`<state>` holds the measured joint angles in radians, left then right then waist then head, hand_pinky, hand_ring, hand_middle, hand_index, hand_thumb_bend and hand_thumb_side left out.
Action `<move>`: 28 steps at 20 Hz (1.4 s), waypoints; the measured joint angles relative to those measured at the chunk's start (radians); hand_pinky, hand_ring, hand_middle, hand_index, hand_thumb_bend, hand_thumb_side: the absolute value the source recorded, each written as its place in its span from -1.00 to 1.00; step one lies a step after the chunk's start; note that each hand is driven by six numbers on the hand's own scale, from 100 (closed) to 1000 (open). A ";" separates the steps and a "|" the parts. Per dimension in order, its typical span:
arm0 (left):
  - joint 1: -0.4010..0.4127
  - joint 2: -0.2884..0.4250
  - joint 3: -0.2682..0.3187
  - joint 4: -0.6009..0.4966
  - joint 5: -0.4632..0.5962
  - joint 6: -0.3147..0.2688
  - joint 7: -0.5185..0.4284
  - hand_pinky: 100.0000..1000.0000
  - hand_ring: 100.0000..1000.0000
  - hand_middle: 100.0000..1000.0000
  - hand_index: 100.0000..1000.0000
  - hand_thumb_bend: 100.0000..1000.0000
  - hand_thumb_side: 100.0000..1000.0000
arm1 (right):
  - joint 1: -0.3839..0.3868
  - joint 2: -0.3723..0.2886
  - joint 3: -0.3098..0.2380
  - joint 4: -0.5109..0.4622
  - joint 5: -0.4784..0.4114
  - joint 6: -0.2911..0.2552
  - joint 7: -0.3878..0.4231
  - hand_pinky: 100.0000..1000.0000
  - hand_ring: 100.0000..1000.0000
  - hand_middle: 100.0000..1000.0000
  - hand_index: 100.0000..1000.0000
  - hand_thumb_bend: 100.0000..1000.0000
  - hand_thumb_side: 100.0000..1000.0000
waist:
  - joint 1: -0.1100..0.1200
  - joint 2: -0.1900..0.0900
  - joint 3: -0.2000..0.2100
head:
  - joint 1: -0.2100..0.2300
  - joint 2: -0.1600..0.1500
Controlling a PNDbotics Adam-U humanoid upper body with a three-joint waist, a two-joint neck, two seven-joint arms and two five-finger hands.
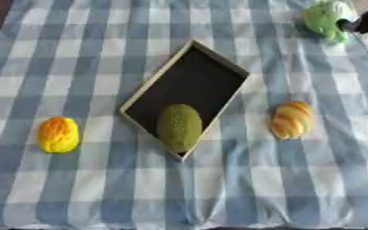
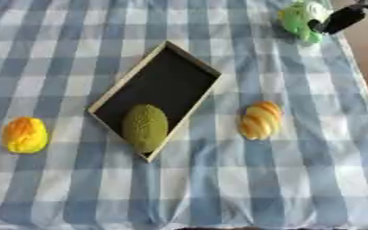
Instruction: Pick up objects on the table and place them in the box.
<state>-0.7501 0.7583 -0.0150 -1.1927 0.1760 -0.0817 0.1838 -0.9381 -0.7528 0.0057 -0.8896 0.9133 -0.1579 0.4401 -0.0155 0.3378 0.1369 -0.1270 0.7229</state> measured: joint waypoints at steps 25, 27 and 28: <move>0.011 0.008 0.006 -0.044 0.019 0.003 0.015 0.55 0.73 0.62 0.77 -0.36 0.49 | -0.030 0.029 -0.020 0.052 0.127 0.097 -0.085 0.85 0.84 0.71 0.77 -0.63 -0.89 | 0.000 0.070 0.021 | -0.042 -0.063; 0.011 0.008 0.006 -0.046 0.019 0.003 0.015 0.55 0.73 0.62 0.77 -0.36 0.50 | -0.030 0.032 -0.021 0.052 0.127 0.105 -0.108 0.82 0.79 0.66 0.73 -0.82 -1.00 | 0.000 0.075 0.021 | -0.042 -0.063; 0.011 0.008 0.006 -0.047 0.020 0.003 0.015 0.55 0.73 0.62 0.77 -0.36 0.50 | -0.030 0.034 -0.022 0.051 0.122 0.108 -0.120 0.82 0.77 0.64 0.71 -0.87 -1.00 | 0.000 0.076 0.021 | -0.041 -0.062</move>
<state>-0.7387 0.7663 -0.0092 -1.2396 0.1958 -0.0789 0.1986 -0.9683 -0.7192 -0.0167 -0.8381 1.0349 -0.0496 0.3205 -0.0151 0.4141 0.1579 -0.1683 0.6612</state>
